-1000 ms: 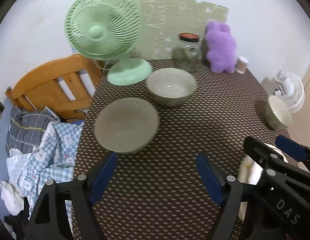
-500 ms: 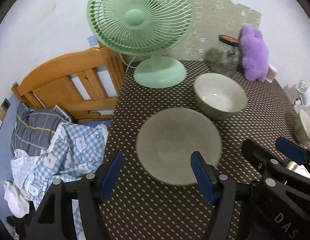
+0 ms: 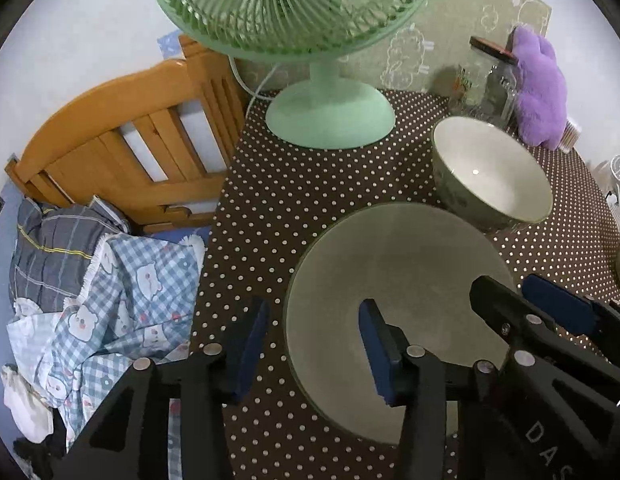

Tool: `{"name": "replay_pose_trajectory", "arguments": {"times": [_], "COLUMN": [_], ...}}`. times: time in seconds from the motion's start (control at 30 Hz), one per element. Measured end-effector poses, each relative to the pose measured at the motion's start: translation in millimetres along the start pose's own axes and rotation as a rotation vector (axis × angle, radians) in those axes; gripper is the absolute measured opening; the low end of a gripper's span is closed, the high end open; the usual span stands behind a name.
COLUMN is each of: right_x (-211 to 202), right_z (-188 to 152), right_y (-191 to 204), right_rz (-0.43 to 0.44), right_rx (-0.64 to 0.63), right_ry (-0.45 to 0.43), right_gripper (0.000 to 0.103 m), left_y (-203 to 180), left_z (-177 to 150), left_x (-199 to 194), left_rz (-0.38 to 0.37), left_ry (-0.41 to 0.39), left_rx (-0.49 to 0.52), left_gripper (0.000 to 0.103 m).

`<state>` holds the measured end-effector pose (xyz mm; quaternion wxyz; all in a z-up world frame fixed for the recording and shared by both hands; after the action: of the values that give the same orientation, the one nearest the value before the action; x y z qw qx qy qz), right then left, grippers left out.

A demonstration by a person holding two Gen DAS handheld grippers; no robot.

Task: Organize plates and bowls
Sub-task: 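Close both grippers on the rim of the grey bowl, then carry the grey bowl with both grippers beside the plate stack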

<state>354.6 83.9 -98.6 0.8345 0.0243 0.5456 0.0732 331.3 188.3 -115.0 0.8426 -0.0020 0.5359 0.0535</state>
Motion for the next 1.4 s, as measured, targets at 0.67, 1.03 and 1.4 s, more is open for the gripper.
{"name": "replay_pose_trajectory", "arguments": {"times": [0.67,1.03,1.4], "right_x": [11.3,-25.2,-55.4], "right_z": [-7.2,-42.2,-91.0], "right_y": [-2.5,-36.1,-75.5], "right_rz": [-0.082,-0.110,-0.131], "right_rx": [-0.049,-0.031,0.010], "right_ry": [0.044,0.052,0.064], "right_gripper": [0.019,0.019,0.019], "left_y": [-17.2,-56.2,-99.2], "left_z": [-8.3,-41.8,-85.2], "left_x": [0.5,-30.9,-54.7], "left_rz": [-0.042,-0.067,-0.089], "left_ry": [0.035,0.038,0.057], "left_rx": [0.038,0.076,0.125], "left_gripper": [0.032,0.032,0.032]}}
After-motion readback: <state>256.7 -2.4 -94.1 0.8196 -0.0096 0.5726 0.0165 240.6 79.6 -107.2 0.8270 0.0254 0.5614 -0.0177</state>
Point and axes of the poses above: each gripper's, at about its wrist camera, not at the fingertips, and x roughly the way its jaws point, y to its left, z to its top, the point moved 5 cm from there along x, roughly the way its jaws point, and after that the axes turned 5 degrees about y, right-handed, at the moved point
